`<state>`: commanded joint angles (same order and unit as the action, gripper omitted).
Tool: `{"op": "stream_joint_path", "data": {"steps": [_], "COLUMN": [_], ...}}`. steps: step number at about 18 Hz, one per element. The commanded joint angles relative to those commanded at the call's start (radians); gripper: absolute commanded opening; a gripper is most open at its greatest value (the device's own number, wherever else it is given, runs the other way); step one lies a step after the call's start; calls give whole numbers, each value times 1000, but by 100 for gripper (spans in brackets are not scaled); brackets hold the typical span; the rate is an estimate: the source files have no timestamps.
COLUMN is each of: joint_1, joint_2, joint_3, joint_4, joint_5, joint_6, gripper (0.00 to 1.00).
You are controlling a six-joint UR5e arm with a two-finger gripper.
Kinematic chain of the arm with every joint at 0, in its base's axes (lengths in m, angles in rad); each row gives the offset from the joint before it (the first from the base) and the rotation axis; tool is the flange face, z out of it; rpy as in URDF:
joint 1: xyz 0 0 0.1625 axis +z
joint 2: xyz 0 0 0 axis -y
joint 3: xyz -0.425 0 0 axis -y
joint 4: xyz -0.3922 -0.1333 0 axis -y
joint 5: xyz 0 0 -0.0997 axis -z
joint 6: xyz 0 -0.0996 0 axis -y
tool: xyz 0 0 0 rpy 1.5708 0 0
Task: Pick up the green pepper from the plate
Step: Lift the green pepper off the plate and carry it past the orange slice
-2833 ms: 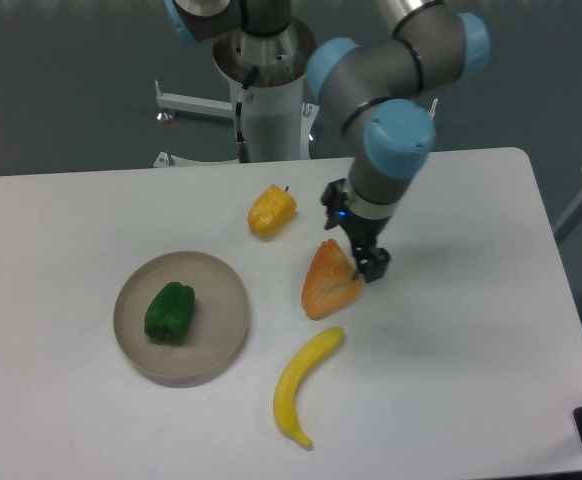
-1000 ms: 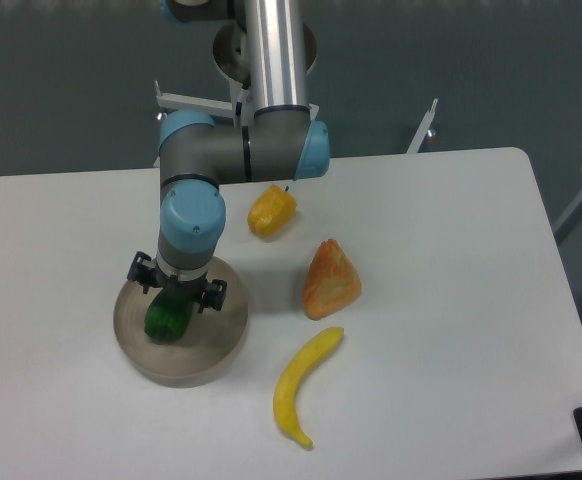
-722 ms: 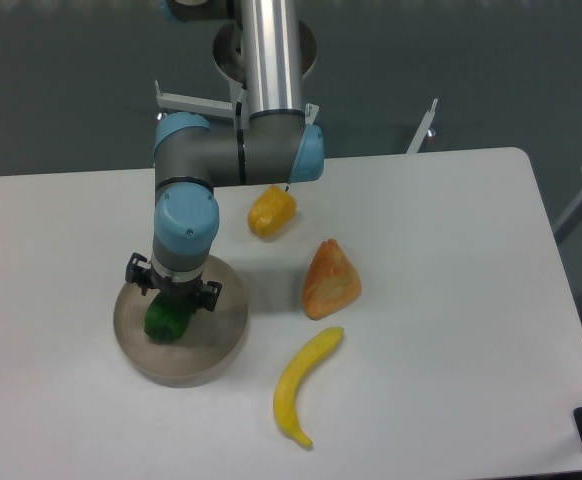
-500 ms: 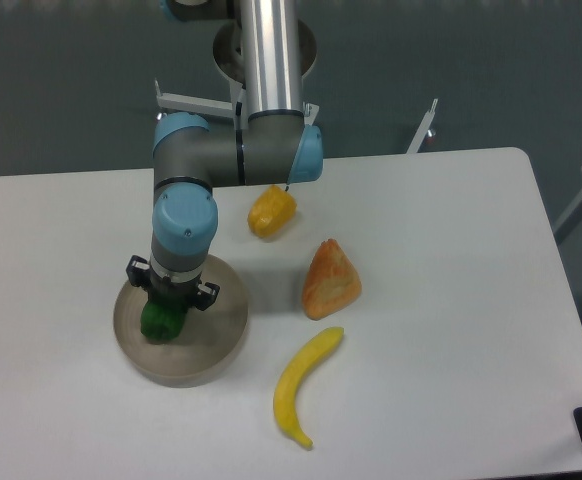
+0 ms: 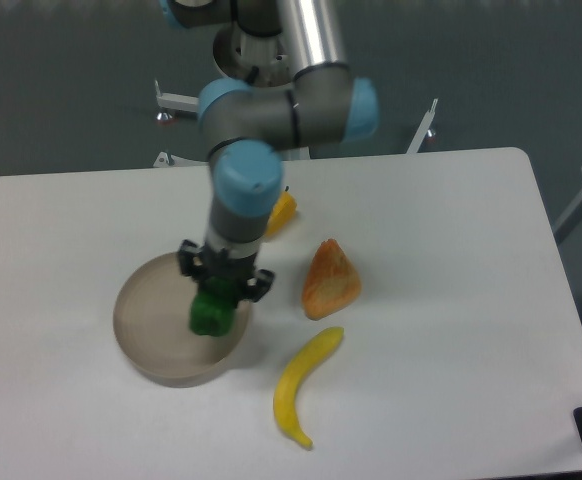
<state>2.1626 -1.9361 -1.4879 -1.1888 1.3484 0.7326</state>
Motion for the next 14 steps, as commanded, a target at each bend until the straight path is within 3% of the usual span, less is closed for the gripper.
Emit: {"op": "stream_joint_path", "data": {"steps": [4, 7, 14], "joint_1": [91, 140, 220], "joint_2": [14, 11, 9], "joint_3": [2, 18, 26], "joint_4": [-2, -8, -67], "joint_5": [3, 130, 215], "joint_6": [152, 301, 699], "gripper": [33, 33, 33]}}
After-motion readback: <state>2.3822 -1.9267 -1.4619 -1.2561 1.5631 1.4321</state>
